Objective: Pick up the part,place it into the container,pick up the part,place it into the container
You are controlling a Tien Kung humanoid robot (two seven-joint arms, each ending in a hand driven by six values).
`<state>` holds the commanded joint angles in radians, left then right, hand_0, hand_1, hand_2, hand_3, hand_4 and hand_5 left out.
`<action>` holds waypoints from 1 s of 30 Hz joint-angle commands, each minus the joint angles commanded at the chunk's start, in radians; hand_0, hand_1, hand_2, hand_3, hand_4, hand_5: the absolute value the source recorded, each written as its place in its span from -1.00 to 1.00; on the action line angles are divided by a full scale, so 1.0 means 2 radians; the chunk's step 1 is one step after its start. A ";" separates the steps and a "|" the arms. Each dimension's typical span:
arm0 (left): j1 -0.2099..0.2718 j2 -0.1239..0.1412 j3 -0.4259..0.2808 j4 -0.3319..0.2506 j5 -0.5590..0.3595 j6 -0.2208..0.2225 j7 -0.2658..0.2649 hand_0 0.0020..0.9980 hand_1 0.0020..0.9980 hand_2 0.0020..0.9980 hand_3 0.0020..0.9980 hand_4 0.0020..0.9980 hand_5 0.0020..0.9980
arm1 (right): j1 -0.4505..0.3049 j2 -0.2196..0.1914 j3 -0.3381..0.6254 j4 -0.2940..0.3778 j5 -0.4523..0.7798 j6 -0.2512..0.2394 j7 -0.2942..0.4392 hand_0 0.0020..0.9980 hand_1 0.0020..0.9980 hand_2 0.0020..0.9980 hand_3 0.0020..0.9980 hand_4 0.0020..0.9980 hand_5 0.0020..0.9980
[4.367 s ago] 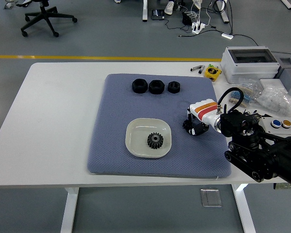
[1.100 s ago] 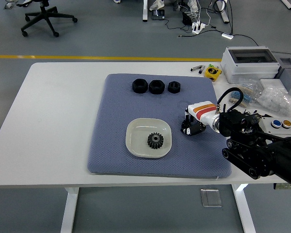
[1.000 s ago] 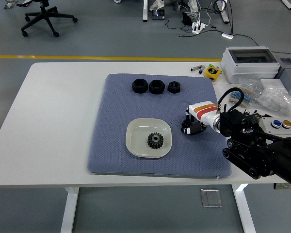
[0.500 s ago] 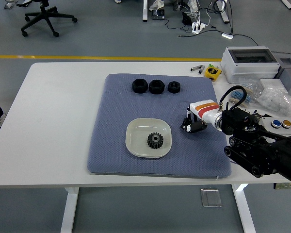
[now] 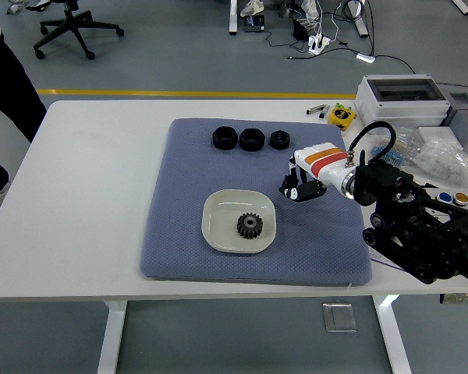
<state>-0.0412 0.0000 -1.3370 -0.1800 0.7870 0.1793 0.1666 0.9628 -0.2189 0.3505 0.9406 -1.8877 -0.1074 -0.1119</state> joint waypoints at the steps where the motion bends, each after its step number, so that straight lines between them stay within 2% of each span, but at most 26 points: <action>1: 0.000 0.000 -0.001 0.000 0.001 0.000 0.000 0.74 0.68 0.73 0.22 0.12 0.37 | -0.001 -0.002 -0.001 0.016 -0.005 0.002 -0.003 -0.82 -0.49 -0.23 -0.26 0.26 0.05; 6: 0.001 0.000 -0.002 0.000 0.001 0.001 0.001 0.74 0.68 0.72 0.22 0.12 0.37 | -0.004 -0.001 -0.016 0.076 -0.020 0.007 -0.010 -0.81 -0.50 -0.24 -0.25 0.28 0.04; 9: 0.000 0.000 0.001 0.000 -0.002 0.001 0.001 0.74 0.68 0.72 0.22 0.12 0.37 | -0.005 0.005 -0.029 0.087 -0.024 0.008 -0.012 -0.80 -0.48 -0.22 -0.24 0.32 -0.01; 13: -0.001 0.000 0.004 0.000 -0.006 0.001 0.001 0.74 0.68 0.72 0.22 0.12 0.37 | -0.007 0.016 -0.041 0.083 -0.029 0.007 -0.014 -0.80 -0.48 -0.22 -0.24 0.32 -0.01; 14: -0.002 0.000 0.005 0.000 -0.007 0.001 0.001 0.75 0.68 0.72 0.22 0.12 0.37 | -0.007 0.019 -0.044 0.080 -0.029 0.005 -0.015 -0.79 -0.46 -0.20 -0.21 0.38 -0.04; 19: -0.006 0.000 0.010 0.000 -0.013 0.001 0.000 0.75 0.68 0.72 0.22 0.12 0.37 | -0.005 0.033 -0.050 0.060 -0.032 -0.009 -0.018 -0.79 -0.46 -0.20 -0.21 0.38 -0.04; 20: -0.006 0.000 0.012 0.000 -0.014 0.001 0.000 0.75 0.68 0.72 0.22 0.12 0.37 | -0.004 0.034 -0.051 0.056 -0.033 -0.009 -0.018 -0.78 -0.45 -0.16 -0.15 0.56 -0.13; 25: -0.008 0.000 0.015 0.000 -0.017 0.001 -0.001 0.75 0.68 0.72 0.22 0.12 0.37 | -0.006 0.038 -0.052 0.035 -0.034 -0.002 -0.014 -0.78 -0.45 -0.16 -0.15 0.56 -0.13; 26: -0.009 0.000 0.015 0.000 -0.017 0.001 0.000 0.75 0.68 0.72 0.22 0.12 0.36 | -0.007 0.038 -0.053 0.033 -0.033 -0.001 -0.013 -0.77 -0.42 -0.11 -0.10 0.80 -0.05; 30: -0.008 0.000 0.014 0.000 -0.016 0.001 0.000 0.75 0.68 0.72 0.22 0.12 0.36 | -0.008 0.037 -0.055 0.032 -0.033 0.005 -0.010 -0.77 -0.42 -0.11 -0.10 0.80 -0.05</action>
<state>-0.0580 0.0000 -1.3087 -0.1800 0.7545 0.1809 0.1669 0.9459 -0.1440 0.2411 1.0036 -1.9528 -0.0968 -0.1322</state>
